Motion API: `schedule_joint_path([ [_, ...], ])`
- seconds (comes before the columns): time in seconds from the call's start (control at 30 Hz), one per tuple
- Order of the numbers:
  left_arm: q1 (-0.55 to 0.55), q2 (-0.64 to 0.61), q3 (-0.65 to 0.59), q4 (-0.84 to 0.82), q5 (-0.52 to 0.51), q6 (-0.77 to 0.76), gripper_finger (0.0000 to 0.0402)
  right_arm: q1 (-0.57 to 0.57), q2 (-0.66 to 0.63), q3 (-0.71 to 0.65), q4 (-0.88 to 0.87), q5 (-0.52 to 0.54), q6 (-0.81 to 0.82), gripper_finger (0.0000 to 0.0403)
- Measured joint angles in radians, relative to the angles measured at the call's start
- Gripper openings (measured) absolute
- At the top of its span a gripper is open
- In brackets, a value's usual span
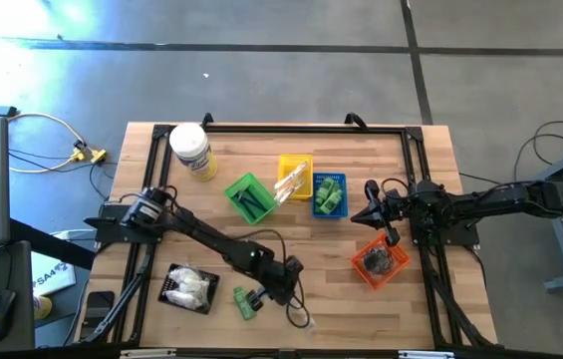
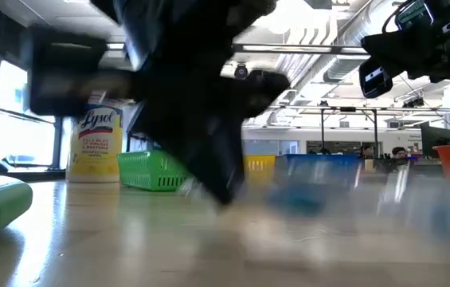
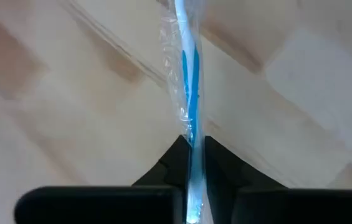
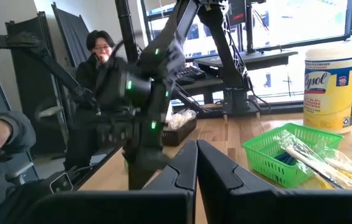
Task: Pick & Place Travel size toiletries
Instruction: Put the blue toothbrush into the yellow basket
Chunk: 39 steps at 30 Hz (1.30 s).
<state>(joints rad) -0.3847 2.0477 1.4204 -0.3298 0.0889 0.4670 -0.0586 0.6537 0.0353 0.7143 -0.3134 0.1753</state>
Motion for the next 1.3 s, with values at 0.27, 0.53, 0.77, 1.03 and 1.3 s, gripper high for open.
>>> schedule_joint_path([
  [0.27,0.020,-0.184,0.001,-0.032,-0.012,0.011,0.0012,0.000,0.000,0.000,0.000,0.000,0.000,0.0002],
  [0.53,0.067,-0.358,0.002,-0.012,0.012,-0.018,0.0017,0.004,0.000,0.000,0.046,0.000,0.000,0.0002],
  [0.77,0.149,-0.428,0.002,-0.026,0.141,0.008,0.0018,0.066,0.000,0.000,0.069,0.073,-0.027,0.0002],
  [1.03,0.243,-0.551,0.002,-0.064,0.198,-0.001,0.0018,0.118,0.000,0.000,0.069,0.218,-0.076,0.0002],
  [1.3,0.297,-0.718,-0.114,0.063,0.118,-0.165,0.0018,0.118,0.001,0.001,0.093,0.302,-0.119,0.0002],
])
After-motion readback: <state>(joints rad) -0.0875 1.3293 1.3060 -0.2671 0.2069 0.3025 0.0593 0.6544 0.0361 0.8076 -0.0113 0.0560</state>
